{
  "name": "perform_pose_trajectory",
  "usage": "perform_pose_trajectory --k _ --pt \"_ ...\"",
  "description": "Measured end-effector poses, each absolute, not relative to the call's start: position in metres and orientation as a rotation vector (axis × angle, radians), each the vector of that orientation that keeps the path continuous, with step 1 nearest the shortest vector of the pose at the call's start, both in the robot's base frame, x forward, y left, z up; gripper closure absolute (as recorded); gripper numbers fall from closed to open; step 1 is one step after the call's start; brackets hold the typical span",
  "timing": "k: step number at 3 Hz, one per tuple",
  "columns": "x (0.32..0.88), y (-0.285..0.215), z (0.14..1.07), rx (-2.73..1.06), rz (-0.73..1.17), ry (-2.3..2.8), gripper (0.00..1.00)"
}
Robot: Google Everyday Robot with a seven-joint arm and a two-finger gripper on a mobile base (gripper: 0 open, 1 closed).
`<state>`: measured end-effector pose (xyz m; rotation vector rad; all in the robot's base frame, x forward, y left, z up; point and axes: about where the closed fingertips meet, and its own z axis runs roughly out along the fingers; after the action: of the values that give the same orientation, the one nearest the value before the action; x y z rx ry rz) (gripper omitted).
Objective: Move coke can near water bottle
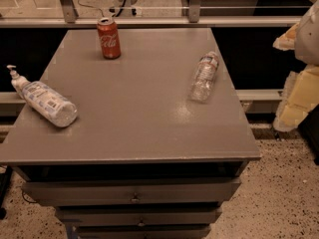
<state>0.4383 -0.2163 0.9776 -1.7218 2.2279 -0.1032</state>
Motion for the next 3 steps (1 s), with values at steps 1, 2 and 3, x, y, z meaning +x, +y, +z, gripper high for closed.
perform_pose_trajectory --k 1,2,3 --pt "0.438 -0.216 0.978 -1.722 -0.103 2.228 0.0" --pt "0.451 -0.208 0.977 -1.704 -0.092 2.183 0.0" --pt "0.49 -0.186 0.971 -1.632 -0.008 2.1 0.0"
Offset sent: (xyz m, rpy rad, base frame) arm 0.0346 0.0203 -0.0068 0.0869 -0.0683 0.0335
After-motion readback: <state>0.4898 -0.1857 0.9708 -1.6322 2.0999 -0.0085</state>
